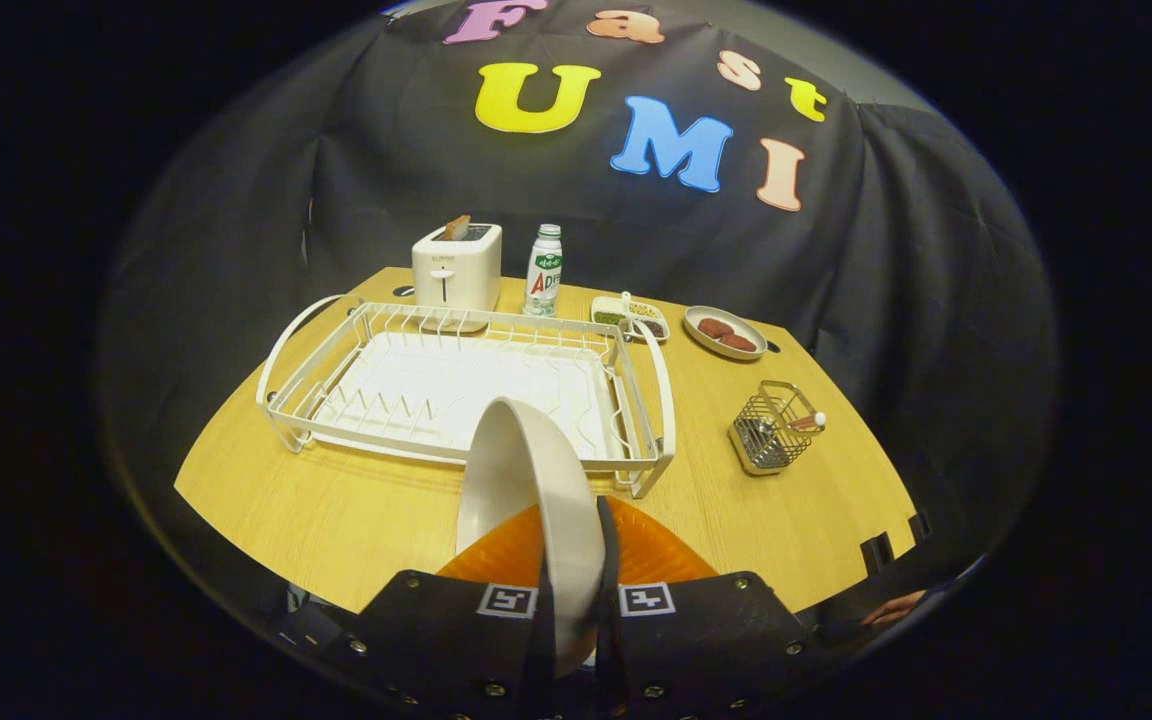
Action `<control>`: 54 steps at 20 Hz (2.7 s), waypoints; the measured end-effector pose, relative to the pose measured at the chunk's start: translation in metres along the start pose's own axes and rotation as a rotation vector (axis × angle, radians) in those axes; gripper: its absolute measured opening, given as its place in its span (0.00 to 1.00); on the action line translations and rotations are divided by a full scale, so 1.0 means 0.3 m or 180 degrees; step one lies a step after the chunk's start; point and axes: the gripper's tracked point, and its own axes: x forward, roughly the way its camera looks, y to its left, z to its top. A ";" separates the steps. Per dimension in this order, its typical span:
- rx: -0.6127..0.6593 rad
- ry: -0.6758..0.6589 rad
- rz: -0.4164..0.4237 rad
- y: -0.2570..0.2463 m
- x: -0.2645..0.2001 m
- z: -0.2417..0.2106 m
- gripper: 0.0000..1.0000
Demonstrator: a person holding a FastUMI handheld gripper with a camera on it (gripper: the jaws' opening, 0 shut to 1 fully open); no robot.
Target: Take the plate from the dish rack, then take the spoon from the basket and place it into the plate.
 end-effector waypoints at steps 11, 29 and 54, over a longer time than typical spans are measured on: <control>0.0984 0.0263 0.0332 -0.049 0.057 -0.112 0.16; 0.1889 0.0788 0.0580 -0.165 0.211 -0.291 0.29; 0.1092 0.0321 -0.0766 -0.618 0.279 -0.029 0.46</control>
